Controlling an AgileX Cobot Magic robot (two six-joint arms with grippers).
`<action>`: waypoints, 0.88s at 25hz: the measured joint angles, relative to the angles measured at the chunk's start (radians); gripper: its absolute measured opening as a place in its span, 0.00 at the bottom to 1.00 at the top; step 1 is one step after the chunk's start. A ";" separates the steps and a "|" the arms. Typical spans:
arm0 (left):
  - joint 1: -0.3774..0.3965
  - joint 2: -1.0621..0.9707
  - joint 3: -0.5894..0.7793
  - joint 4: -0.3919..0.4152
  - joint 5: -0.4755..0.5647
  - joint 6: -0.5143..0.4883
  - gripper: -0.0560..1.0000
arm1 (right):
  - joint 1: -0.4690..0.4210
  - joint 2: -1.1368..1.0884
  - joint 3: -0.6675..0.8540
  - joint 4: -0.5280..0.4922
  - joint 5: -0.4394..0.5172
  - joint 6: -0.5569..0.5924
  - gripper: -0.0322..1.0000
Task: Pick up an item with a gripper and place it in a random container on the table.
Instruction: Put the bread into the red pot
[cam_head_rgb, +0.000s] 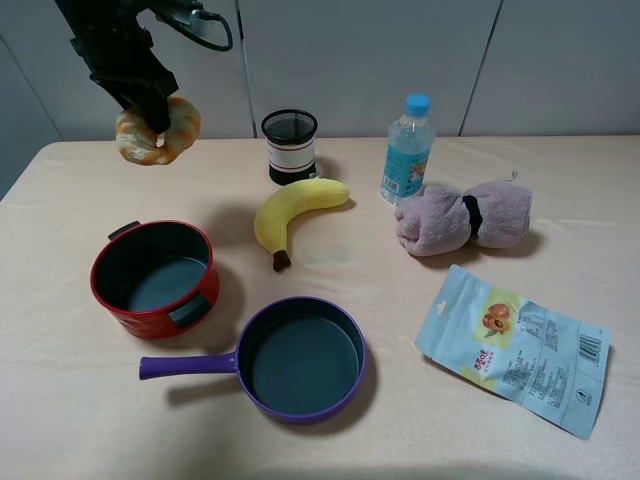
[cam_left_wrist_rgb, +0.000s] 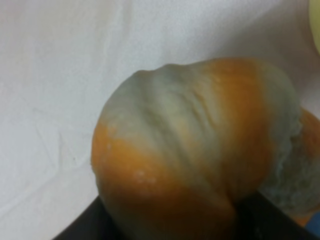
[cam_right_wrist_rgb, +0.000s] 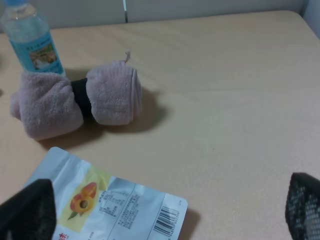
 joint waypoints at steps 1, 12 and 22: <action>-0.002 -0.001 0.001 0.000 0.000 -0.008 0.46 | 0.000 0.000 0.000 0.000 0.000 0.000 0.70; -0.050 -0.081 0.113 0.015 0.000 -0.084 0.46 | 0.000 0.000 0.000 0.000 0.000 0.000 0.70; -0.054 -0.200 0.314 0.018 -0.002 -0.136 0.46 | 0.000 0.000 0.000 0.000 0.000 0.000 0.70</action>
